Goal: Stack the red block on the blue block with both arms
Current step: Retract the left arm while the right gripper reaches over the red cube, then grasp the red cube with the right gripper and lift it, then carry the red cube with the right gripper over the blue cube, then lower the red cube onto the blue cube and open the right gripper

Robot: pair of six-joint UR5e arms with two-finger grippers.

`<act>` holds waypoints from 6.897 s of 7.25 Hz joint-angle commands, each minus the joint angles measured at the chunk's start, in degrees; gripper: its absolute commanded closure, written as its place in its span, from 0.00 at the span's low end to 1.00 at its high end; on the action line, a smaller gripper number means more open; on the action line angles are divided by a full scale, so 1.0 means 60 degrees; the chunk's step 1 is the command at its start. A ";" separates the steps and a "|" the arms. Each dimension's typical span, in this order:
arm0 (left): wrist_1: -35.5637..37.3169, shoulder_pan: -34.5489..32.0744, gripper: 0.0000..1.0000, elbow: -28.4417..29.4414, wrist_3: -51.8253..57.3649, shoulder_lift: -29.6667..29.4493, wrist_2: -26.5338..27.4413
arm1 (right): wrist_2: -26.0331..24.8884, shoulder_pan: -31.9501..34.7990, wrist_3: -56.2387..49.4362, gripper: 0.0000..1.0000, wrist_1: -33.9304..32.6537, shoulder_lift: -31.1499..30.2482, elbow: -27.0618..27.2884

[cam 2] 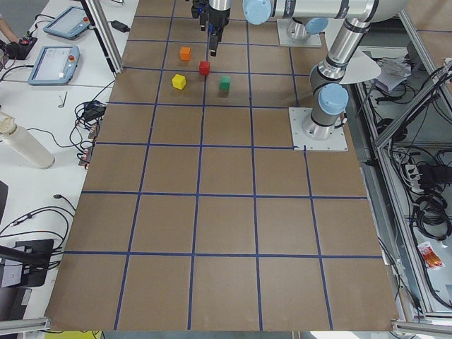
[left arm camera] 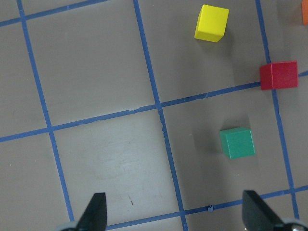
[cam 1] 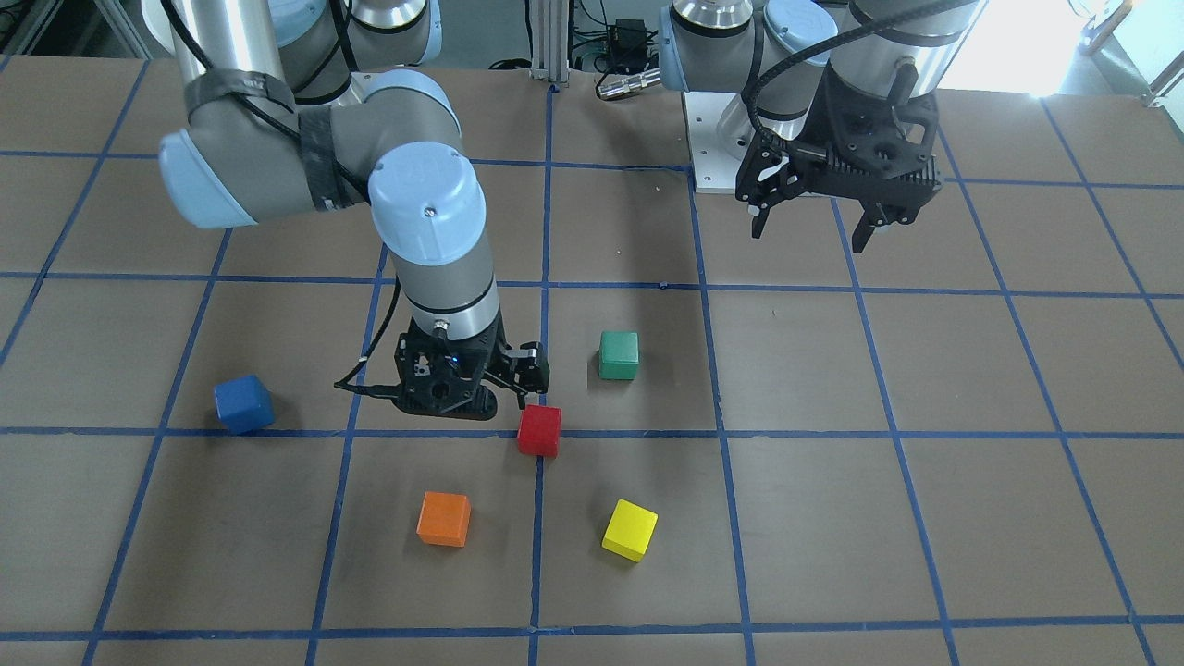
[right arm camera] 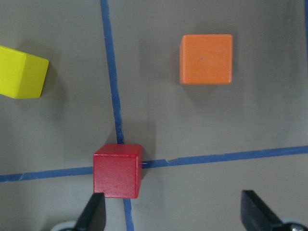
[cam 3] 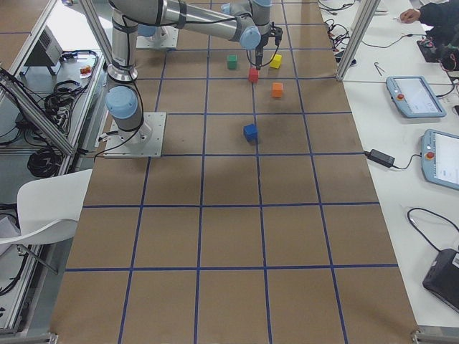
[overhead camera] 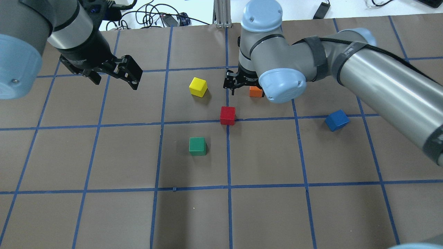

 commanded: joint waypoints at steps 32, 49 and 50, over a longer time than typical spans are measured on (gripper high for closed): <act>-0.0378 -0.0015 0.00 0.0497 -0.0381 -0.0290 -0.0011 | -0.0116 -0.5545 -0.9453 1.00 0.0107 -0.1597 0.2977; -0.0378 -0.0015 0.00 0.0512 -0.0381 -0.0275 -0.0011 | -0.0261 -0.5547 -0.9045 0.00 0.1547 -0.2497 0.2365; -0.0378 -0.0015 0.00 0.0512 -0.0381 -0.0275 -0.0025 | -0.0233 -0.5518 -0.8420 0.00 0.2790 -0.3186 0.1985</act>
